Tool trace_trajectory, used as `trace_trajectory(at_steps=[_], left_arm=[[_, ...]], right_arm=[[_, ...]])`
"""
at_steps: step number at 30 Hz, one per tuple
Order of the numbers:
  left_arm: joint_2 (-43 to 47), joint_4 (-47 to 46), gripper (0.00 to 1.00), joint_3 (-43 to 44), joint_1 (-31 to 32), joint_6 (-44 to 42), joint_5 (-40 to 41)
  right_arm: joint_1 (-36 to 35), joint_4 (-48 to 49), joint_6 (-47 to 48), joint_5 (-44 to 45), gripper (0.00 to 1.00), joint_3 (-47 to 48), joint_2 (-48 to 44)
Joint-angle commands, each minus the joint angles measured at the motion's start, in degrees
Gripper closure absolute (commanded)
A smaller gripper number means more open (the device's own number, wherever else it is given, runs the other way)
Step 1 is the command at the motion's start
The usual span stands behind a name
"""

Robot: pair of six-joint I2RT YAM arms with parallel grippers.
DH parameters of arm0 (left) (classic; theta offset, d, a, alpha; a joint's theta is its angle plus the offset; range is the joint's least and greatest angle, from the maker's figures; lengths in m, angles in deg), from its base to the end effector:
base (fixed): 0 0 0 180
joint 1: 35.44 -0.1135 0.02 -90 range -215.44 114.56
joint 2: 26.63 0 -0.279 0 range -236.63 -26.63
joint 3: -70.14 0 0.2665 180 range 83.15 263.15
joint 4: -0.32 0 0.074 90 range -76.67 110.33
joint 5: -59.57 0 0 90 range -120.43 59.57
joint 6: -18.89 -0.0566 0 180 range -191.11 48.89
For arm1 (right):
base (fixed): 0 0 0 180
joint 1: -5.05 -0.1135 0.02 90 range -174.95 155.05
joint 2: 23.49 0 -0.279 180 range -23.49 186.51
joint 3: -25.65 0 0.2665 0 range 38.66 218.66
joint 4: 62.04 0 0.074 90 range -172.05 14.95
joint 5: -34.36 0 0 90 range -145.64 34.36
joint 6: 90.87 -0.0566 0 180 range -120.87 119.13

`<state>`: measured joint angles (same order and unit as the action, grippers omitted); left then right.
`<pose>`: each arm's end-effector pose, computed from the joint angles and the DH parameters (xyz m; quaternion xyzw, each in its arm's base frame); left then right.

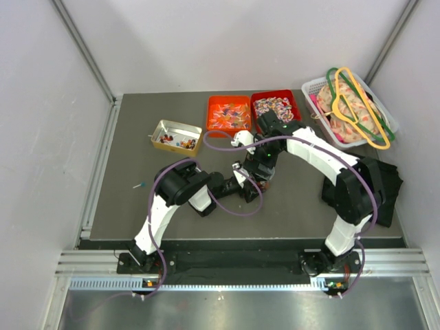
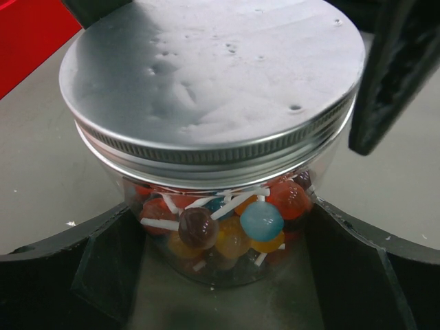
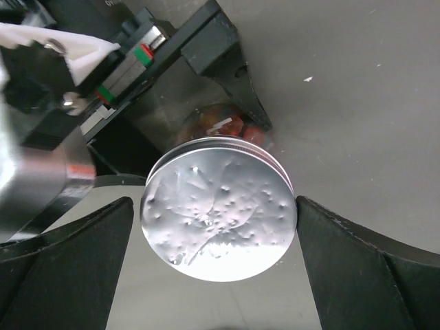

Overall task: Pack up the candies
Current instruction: Screw the bottle lid onto the packing bottle.

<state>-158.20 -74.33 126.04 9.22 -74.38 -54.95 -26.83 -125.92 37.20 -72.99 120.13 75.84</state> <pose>0.2656 -0.2955 0.0618 0.4191 0.5766 -0.3837 0.5871 0.3114 0.2136 0.2470 -0.5797 0.7802 0.1382 0.1902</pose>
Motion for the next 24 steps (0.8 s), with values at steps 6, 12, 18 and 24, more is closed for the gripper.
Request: trace_trajectory(at_steps=[6, 12, 18, 24], left_arm=[[-2.29, -0.15, 0.37, -1.32, 0.42, -0.07, -0.71], [-2.29, -0.14, 0.37, -1.32, 0.42, -0.07, -0.8], [-2.38, -0.23, 0.37, -1.23, 0.42, -0.07, -0.89], [-2.38, -0.15, 0.37, -1.32, 0.42, -0.16, -0.89]], right_arm=[[-0.55, 1.56, -2.64, 1.43, 0.01, 1.32, 0.86], [-0.64, 3.14, -10.11, 4.68, 0.04, 2.73, 2.89], [-0.82, 6.48, -18.72, 4.43, 0.01, 0.44, 1.22], [-0.82, 8.24, -21.88, 7.05, 0.01, 0.79, 1.48]])
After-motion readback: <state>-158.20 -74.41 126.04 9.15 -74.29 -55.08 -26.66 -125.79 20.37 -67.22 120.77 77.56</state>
